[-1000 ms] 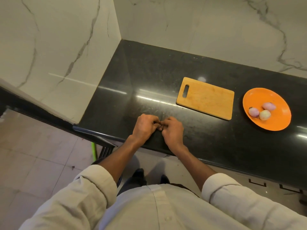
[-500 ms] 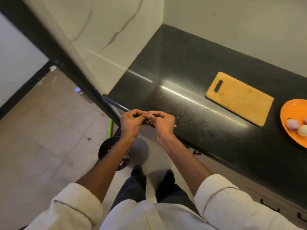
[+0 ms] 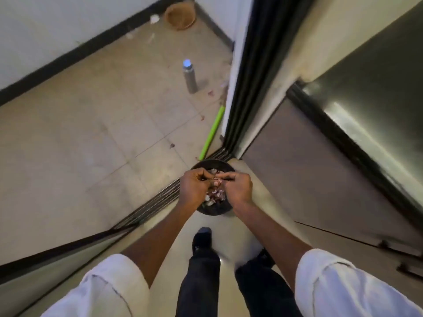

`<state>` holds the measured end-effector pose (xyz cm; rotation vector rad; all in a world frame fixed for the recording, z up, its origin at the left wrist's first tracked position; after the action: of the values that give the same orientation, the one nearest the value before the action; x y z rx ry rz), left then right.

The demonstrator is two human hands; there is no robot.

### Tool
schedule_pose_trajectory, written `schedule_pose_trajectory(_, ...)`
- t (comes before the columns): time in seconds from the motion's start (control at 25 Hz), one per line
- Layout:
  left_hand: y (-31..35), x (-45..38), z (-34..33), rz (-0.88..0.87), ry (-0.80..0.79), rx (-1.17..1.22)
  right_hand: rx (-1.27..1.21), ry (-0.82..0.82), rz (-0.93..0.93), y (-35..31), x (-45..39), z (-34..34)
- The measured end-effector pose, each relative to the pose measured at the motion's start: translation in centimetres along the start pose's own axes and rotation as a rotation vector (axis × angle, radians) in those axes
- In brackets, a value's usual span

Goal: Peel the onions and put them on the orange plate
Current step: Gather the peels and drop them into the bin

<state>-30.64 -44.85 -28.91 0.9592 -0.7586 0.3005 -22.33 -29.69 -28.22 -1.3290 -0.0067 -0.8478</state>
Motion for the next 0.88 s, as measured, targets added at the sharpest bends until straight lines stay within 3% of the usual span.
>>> schedule_pose_trajectory(0.2,-12.7,-14.7,-3.8,0.025,-0.007,-0.295,0.245,-0.038,0.040,13.8,-8.6,-9.5)
schedule_pose_trajectory(0.32,-16.3,-18.7,-5.9,-0.027,-0.023,-0.543,0.368,-0.086,0.057,19.6,-11.3,-11.9)
schedule_pose_trajectory(0.4,-17.0,-19.1,-5.5,-0.018,0.044,-0.537,0.416,-0.055,0.016,21.8,-11.9,-11.5)
schedule_pose_trajectory(0.64,-11.9,-13.8,-3.7,0.064,0.093,-0.273,0.012,0.067,-0.209,18.7,-8.9,-8.2)
schedule_pose_trajectory(0.88,0.4,-2.6,-1.6,-0.191,0.135,-0.222,-0.141,0.223,-0.060,6.3,-2.8,1.0)
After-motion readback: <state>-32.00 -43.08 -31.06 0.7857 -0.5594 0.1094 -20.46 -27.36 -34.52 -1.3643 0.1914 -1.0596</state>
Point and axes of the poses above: each hand's wrist, its own x-axis away from the middle knuckle, its own z-axis out of the back of the hand, y = z × x, the point moved 10 cm from there along -x, towards the middle knuckle, and after that the axes turned 14 degrees about z, right-handed, at the moved point
